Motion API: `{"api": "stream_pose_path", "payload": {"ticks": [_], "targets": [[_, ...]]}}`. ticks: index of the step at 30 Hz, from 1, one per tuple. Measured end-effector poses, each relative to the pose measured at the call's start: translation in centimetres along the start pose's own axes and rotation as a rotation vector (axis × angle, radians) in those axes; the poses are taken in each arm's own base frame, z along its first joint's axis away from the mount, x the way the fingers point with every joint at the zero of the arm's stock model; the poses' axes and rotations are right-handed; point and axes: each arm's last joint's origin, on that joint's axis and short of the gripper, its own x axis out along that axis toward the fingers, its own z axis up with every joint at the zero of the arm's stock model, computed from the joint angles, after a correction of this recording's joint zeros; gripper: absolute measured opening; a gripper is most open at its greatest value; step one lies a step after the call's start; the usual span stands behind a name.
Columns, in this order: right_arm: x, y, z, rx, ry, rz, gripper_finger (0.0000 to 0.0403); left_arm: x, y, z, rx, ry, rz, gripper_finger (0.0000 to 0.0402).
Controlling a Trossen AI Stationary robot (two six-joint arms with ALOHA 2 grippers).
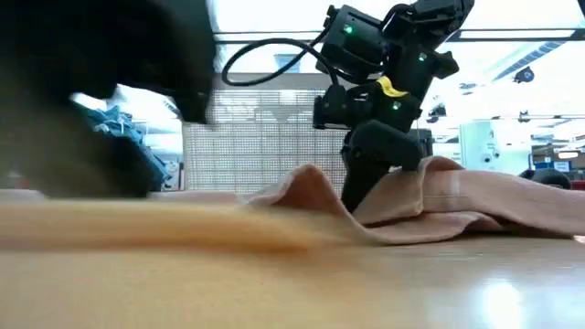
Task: Fold towel
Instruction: Fold the brown squared towel
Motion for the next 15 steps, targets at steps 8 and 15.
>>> {"api": "stream_pose_path", "payload": {"ticks": [8,15], "targets": [[-1.2,-0.3,-0.8,-0.022,0.062,-0.013,0.0,-0.8,-2.1,-4.4,-0.155,0.07,0.064,0.0],[-4.1,-0.5,1.3,-0.046,-0.162,0.028,0.0,-3.7,-3.2,-5.1,-0.208,-0.213,0.171,0.0]]}}
